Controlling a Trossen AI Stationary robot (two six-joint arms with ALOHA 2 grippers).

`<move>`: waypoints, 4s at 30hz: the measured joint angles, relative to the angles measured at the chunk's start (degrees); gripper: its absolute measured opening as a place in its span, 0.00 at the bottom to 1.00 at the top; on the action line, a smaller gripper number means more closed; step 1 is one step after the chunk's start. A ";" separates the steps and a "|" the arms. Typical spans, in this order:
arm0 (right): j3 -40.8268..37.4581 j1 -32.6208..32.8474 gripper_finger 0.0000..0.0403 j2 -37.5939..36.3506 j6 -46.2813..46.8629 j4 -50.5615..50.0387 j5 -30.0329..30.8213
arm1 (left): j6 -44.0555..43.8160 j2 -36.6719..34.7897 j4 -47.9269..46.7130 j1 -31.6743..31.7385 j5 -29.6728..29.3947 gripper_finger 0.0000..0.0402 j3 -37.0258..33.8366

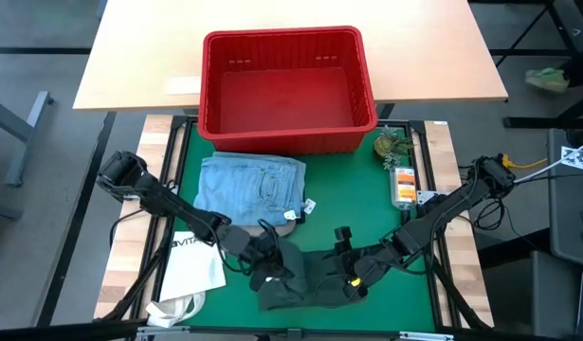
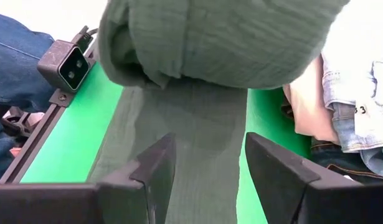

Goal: Fold Laundry from Bin
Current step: Fold the green polo shirt

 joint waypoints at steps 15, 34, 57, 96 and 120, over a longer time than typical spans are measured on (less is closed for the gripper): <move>0.00 0.00 0.48 -0.02 -0.04 -0.82 -0.01 | -0.49 0.67 4.82 -1.66 8.53 0.02 0.09; 0.00 0.00 0.48 -0.02 -0.02 -1.26 0.00 | 10.11 0.91 0.18 -1.99 -1.71 0.23 0.09; 0.00 0.00 0.48 -0.02 -0.02 -1.22 -0.01 | 10.14 0.91 2.56 -1.70 0.35 0.40 0.04; 0.04 -5.06 0.48 0.77 -13.43 26.07 4.11 | 14.72 0.91 1.66 -1.73 -3.11 0.40 0.04; 0.04 -9.01 0.20 9.77 -13.64 31.05 -16.65 | 16.00 0.77 1.38 -1.66 -1.81 0.40 0.04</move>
